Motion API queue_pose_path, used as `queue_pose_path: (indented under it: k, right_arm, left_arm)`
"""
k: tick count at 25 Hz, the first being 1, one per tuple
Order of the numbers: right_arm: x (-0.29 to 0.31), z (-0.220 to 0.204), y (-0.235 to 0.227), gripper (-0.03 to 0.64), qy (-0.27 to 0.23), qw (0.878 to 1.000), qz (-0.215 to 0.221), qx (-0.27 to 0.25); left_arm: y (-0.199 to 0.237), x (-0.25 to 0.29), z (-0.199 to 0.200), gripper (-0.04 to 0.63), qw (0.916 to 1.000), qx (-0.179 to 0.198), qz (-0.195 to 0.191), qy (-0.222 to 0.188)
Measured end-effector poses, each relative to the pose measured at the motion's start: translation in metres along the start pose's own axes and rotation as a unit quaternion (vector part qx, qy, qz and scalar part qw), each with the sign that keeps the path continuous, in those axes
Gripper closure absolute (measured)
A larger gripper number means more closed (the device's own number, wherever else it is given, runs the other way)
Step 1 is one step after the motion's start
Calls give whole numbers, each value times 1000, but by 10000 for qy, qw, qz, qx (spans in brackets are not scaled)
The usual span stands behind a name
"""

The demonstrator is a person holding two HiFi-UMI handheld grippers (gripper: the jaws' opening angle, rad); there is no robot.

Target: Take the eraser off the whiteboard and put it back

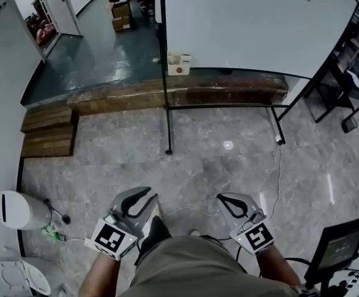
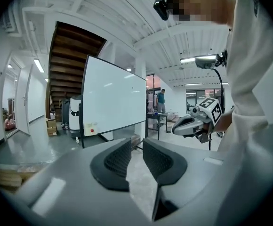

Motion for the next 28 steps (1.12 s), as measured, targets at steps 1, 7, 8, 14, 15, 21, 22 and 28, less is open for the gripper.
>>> queue_pose_path:
  k: [1, 7, 8, 14, 15, 21, 22, 28]
  right_arm:
    - [-11, -6, 1, 614, 0, 10000, 49, 5]
    - [-64, -16, 21, 614, -160, 9998, 67, -36]
    - [-70, -17, 21, 614, -193, 9998, 27, -19]
    - [-91, -21, 33, 614, -278, 9993, -235, 97]
    - [-94, -19, 40, 614, -287, 9992, -279, 69]
    - [-93, -1, 99, 614, -364, 9984, -435, 1]
    - [-91, 2, 110, 614, -365, 9984, -437, -11]
    - [-64, 22, 191, 614, -319, 9985, -442, 0]
  left_arm:
    - [-15, -5, 0, 522, 10000, -11, 54, 34]
    - [-77, -42, -1, 589, 9996, 40, 164, 229]
    - [-82, -43, -2, 589, 9995, 77, 110, 270]
    - [-102, -38, 17, 589, 9984, 425, -347, 120]
    - [-103, -42, 17, 589, 9980, 497, -401, 34]
    - [-103, -93, 10, 589, 9974, 380, -611, -59]
    - [-102, -103, 7, 589, 9974, 371, -613, -62]
    - [-83, -181, -29, 589, 9974, 202, -698, -15]
Point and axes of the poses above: the fingertips, and each gripper's own axes: x forward along the fingers, y to its left, z out of its top, the point moved 9 cm from there along -x, backward along the fingers, and after that the axes turned 5 degrees about y, right-handed, at the moved point
